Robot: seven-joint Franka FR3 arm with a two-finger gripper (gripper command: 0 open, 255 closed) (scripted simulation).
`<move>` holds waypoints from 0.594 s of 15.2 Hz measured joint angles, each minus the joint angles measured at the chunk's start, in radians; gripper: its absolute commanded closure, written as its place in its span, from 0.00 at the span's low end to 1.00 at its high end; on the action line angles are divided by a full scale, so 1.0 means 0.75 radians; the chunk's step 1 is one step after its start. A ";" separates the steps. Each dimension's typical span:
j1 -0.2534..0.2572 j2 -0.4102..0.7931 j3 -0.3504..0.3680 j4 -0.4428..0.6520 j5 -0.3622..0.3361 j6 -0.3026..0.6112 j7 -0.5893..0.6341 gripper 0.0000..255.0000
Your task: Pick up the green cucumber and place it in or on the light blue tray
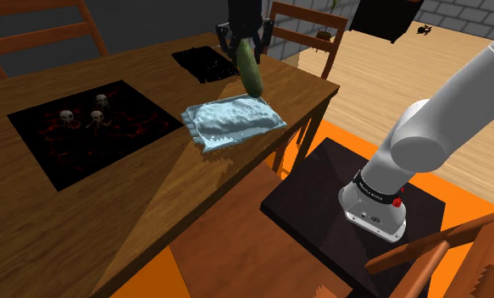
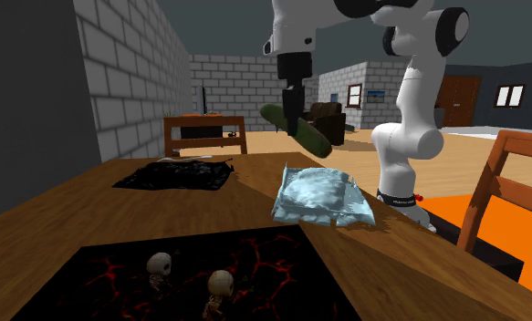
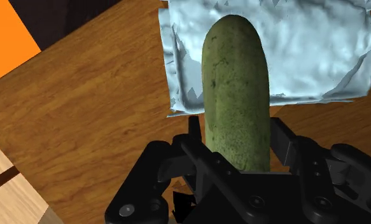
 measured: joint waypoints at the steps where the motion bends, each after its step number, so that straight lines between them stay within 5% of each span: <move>1: 0.013 -0.001 0.018 0.008 0.007 -0.010 0.030 1.00; 9: 0.081 0.001 0.117 -0.038 0.041 0.036 0.190 1.00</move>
